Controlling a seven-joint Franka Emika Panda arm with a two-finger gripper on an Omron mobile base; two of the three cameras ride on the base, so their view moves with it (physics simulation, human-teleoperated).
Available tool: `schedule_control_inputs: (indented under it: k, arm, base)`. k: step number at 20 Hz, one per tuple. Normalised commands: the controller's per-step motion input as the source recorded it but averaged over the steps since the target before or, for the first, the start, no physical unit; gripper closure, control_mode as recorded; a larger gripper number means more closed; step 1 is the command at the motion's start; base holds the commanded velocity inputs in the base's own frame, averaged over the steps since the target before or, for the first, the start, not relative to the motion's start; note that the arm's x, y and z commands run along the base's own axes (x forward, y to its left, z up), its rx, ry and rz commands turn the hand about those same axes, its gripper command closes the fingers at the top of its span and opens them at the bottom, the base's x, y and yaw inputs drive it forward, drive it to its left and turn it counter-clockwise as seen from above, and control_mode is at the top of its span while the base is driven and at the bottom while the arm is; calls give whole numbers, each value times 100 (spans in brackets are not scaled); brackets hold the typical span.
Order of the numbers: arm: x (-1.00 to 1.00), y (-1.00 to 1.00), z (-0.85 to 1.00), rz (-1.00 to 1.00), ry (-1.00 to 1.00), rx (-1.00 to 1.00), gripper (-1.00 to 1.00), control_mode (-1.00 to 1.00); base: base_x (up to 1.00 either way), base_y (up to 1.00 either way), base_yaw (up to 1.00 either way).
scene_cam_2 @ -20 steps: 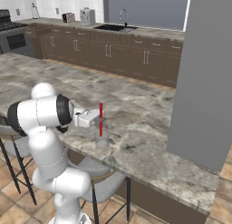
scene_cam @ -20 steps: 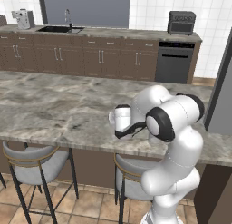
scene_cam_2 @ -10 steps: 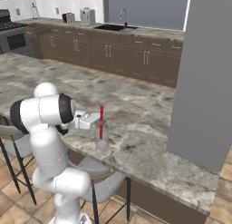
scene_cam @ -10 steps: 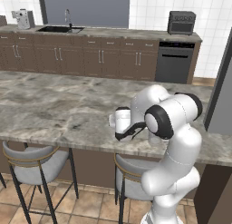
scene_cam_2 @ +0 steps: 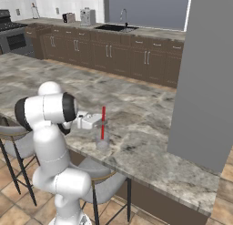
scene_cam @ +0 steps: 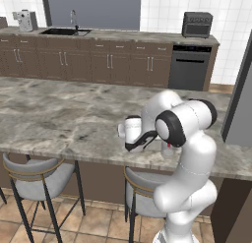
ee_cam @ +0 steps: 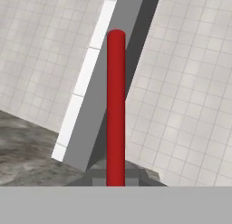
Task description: Take a straw from the drawer in front and place it inside the glass cup on the dining counter.
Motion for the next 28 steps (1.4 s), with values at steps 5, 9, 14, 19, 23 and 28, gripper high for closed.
schedule_control_inputs:
  k: [5, 9, 14, 19, 23, 28]
  arm:
    - [24, 0, -11, 0, -2, 0, 100, -100]
    - [14, 0, -23, 0, -3, 0, 100, -100]
    - [4, 0, -38, 0, -1, 0, 100, -100]
    - [-7, -2, -33, 0, -1, 0, 100, -100]
    - [-13, 0, -7, 0, -5, 0, -100, -100]
    - [-6, -2, 0, 0, -7, 0, -100, -100]
  base:
    - [0, 0, 0]
    - [0, 0, 0]
    - [0, 0, 0]
    - [0, 0, 0]
    - [0, 0, 0]
    - [0, 0, 0]
